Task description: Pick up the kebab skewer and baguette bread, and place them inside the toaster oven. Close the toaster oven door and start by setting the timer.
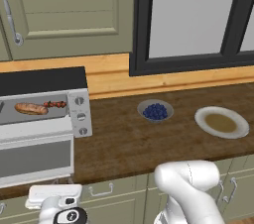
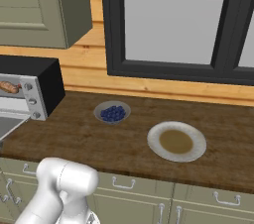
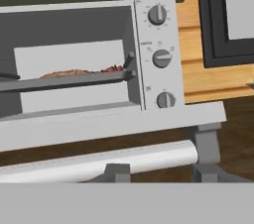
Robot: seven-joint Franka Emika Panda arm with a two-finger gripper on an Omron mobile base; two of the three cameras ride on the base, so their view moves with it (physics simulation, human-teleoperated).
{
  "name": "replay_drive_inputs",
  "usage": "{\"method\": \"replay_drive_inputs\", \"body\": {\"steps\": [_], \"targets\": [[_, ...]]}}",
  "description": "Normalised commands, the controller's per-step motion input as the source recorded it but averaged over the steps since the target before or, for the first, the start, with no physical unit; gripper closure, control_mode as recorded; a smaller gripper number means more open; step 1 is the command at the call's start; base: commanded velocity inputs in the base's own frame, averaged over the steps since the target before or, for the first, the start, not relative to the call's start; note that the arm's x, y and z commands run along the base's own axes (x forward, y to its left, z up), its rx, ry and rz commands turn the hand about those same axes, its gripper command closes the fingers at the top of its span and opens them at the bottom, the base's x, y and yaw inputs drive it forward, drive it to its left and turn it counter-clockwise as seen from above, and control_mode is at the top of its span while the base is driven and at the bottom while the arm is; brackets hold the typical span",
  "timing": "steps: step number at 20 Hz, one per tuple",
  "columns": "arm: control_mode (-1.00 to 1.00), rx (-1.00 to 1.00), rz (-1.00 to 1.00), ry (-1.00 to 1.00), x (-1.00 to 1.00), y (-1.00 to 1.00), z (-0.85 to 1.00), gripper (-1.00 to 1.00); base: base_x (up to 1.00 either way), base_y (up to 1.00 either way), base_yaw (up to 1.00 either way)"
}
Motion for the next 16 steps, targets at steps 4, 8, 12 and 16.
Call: {"method": "replay_drive_inputs", "body": {"steps": [4, 8, 12, 16], "targets": [[-1.00, 0.10, -0.01, -0.14, 0.87, -0.06, 0.33, -1.00, 0.00, 0.00, 0.00], [-1.00, 0.15, -0.04, -0.15, 1.00, -0.37, 0.41, -1.00, 0.00, 0.00, 0.00], [-1.00, 0.24, -0.07, -0.15, 1.00, -0.55, 0.66, -1.00, 0.00, 0.00, 0.00], [-1.00, 0.30, -0.08, -0.11, 1.00, -0.57, 0.90, -1.00, 0.00, 0.00, 0.00]]}}
